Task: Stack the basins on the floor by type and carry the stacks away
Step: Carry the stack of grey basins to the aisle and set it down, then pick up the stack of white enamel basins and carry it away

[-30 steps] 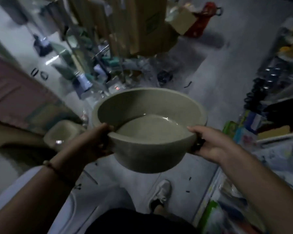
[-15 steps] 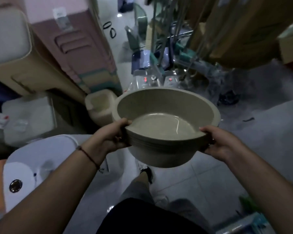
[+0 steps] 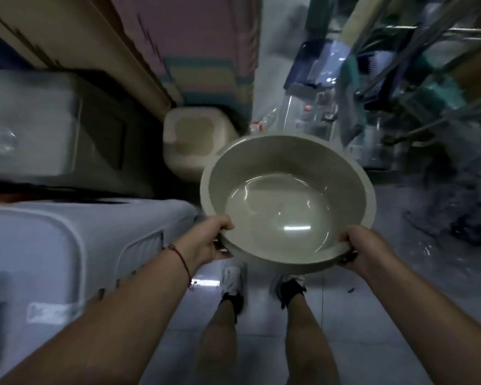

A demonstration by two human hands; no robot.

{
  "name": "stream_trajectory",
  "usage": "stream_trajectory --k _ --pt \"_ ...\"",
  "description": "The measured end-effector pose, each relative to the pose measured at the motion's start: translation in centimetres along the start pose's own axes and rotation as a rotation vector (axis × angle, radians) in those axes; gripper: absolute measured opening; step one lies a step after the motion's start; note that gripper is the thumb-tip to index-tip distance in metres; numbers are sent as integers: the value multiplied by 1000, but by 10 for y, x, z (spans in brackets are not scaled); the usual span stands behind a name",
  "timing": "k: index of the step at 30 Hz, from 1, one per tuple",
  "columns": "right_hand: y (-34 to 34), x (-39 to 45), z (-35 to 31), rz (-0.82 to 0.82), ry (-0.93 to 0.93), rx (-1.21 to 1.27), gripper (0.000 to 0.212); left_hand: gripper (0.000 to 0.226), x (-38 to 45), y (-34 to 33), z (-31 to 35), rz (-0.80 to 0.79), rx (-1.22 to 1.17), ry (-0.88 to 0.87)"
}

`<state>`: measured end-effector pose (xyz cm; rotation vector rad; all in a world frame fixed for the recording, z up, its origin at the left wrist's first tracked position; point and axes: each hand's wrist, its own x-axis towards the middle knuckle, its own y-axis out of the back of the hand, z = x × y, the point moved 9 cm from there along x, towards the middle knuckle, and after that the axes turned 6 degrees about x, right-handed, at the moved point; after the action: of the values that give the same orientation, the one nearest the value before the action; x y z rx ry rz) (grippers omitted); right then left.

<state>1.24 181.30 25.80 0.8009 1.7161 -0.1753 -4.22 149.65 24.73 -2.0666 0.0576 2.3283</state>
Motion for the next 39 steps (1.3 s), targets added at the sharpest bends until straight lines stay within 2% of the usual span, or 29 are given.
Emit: stream_trajectory --k 4,8,13,18,21,24,26,28,29,32,36,39 --pt "-39 94 13 -35 -4 -91 43 20 95 2 -28 14 -54 18" --pt "-37 183 54 -38 -5 -140 62 22 171 -6 -66 -18 17 14" --pt "-50 255 99 -119 0 -93 57 22 253 -11 -102 10 -52 13" --pt "-45 292 153 -11 28 -181 60 30 305 2 -149 89 -25 21" --pt "-44 304 189 -62 -45 -207 52 29 327 18 -168 162 0 20" --pt "-45 310 214 -95 -174 -192 38 31 337 38 -175 223 140 41" --pt "-47 299 207 -98 -199 -250 36 27 328 47 -163 252 345 3" --pt "-50 280 175 -90 -68 -446 50 29 307 50 -130 279 614 -155" --pt "-56 268 150 -89 63 -575 56 32 292 48 -110 285 717 -248" --pt "-93 205 69 -180 480 -964 56 43 232 38 -44 341 974 -447" --pt "-143 94 -34 -164 786 -1321 74 79 130 34 56 541 1364 -476" --pt "-167 -43 -121 -120 1009 -1389 79 81 1 35 141 694 1407 -607"
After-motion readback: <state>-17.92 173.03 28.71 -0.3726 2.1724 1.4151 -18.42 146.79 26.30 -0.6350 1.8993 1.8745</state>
